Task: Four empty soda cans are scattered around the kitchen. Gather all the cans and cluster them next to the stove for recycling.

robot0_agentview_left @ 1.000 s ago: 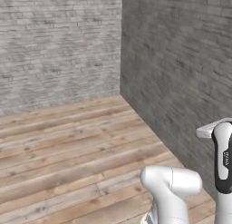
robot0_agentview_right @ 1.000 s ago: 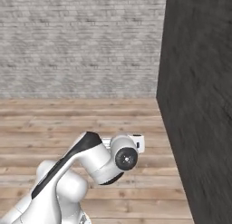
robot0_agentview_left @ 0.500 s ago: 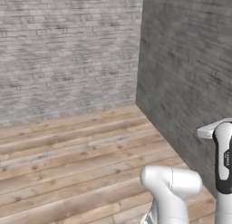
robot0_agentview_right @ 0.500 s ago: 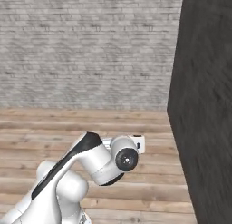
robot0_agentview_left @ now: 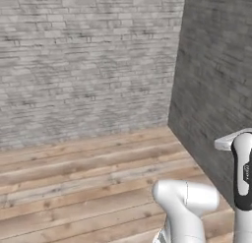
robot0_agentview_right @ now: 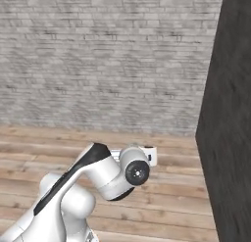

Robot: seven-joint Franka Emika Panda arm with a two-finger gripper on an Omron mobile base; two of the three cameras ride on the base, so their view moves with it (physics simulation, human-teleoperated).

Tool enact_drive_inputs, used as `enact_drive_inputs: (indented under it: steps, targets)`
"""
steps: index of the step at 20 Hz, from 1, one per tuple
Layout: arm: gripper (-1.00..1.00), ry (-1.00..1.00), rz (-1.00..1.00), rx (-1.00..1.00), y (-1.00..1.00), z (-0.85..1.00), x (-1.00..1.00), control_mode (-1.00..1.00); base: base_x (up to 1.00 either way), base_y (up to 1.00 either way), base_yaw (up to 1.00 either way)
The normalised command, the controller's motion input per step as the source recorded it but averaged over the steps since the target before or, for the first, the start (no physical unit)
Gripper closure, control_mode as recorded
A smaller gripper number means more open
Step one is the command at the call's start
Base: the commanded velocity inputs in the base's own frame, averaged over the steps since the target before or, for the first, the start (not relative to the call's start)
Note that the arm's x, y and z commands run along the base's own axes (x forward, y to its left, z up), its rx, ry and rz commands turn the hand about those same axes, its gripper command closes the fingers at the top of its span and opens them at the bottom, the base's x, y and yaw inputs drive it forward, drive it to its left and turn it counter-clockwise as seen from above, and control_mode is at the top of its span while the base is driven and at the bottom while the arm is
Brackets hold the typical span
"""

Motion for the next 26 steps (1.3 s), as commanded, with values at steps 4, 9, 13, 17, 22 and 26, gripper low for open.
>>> enact_drive_inputs:
  steps: [4,9,13,17,22,26]
  targets:
    - [-1.00,0.00,0.00,0.00,0.00,0.00,0.00,1.00,0.73,0.00,0.24]
    - [-1.00,0.00,0.00,0.00,0.00,0.00,0.00,1.00,0.58,0.00,0.27]
    - [-1.00,0.00,0.00,0.00,0.00,0.00,0.00,1.00,0.38,0.00,0.31]
    - [-1.00,0.00,0.00,0.00,0.00,0.00,0.00,1.00,0.37,0.00,0.30]
    - [-1.00,0.00,0.00,0.00,0.00,0.00,0.00,1.00,0.32,0.00,0.33]
    - [-1.00,0.00,0.00,0.00,0.00,0.00,0.00,1.00,0.17,0.00,0.38]
